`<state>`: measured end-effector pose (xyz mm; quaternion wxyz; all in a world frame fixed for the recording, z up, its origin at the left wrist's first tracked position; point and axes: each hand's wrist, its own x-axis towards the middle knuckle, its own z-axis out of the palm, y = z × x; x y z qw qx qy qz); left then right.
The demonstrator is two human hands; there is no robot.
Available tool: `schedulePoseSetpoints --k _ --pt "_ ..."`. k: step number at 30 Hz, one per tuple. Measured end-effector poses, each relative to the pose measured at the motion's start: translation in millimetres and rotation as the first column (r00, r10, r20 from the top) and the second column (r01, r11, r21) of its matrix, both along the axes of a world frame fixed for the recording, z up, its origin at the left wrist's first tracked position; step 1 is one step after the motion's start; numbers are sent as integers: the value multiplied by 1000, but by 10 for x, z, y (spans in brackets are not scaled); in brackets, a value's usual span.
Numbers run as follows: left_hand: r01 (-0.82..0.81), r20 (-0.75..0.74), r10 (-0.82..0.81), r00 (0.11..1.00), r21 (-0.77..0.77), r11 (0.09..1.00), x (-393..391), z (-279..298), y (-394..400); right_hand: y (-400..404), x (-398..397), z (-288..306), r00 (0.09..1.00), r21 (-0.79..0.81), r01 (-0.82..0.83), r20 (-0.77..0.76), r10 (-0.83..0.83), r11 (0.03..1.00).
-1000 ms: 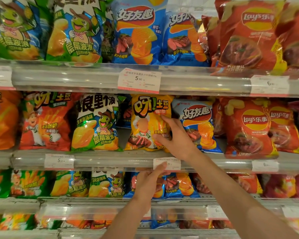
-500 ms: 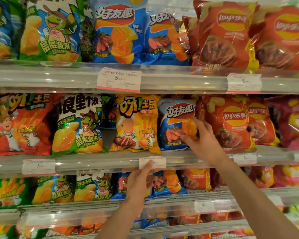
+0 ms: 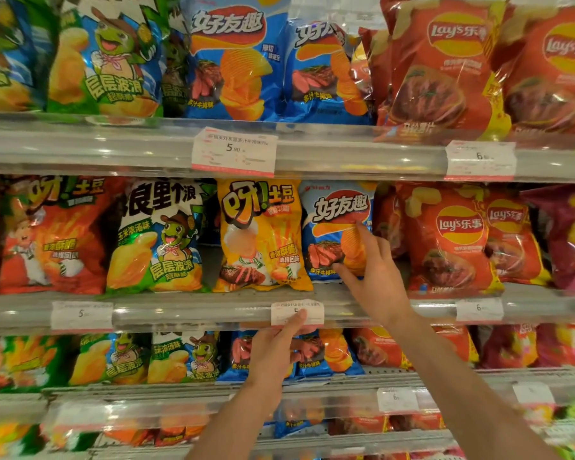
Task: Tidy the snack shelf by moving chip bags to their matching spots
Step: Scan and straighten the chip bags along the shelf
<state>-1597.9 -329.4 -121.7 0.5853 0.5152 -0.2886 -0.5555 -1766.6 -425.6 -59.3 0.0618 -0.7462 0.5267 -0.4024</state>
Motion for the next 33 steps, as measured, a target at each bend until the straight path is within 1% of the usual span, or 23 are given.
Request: schedulePoseSetpoints --k 7,13,17,20,22,23,25,27,30,33 --pt "-3 -3 3 1000 -6 1000 -11 -10 -7 3 -29 14 999 7 15 -48 -15 1000" --pt "-9 61 9 998 -6 1000 -7 -9 8 76 -44 -16 997 -41 19 -79 -22 999" --pt "-29 134 31 991 -17 999 -18 -9 33 274 -123 -172 994 -122 71 -71 -80 990" --pt "-43 208 47 977 -25 999 -6 -21 57 494 -158 -394 983 -119 149 -90 -160 982" --pt "-54 250 67 966 -60 997 13 -43 104 663 -150 -573 980 -107 169 -87 -179 980" --pt "-52 291 75 954 -89 995 34 -60 139 753 -141 -660 980 -108 173 -81 -182 979" --pt "3 426 57 903 -139 990 109 -138 229 899 -136 -831 985 -103 160 -48 -165 982" --pt "73 544 29 839 -165 984 210 -230 310 1031 -138 -962 991 -28 132 19 -131 991" --pt "130 710 37 703 -180 975 399 -285 471 1229 -149 -1073 993 82 93 66 -99 992" --pt "153 801 62 595 -188 970 560 -267 649 1381 -156 -1081 987 180 116 89 -134 977"
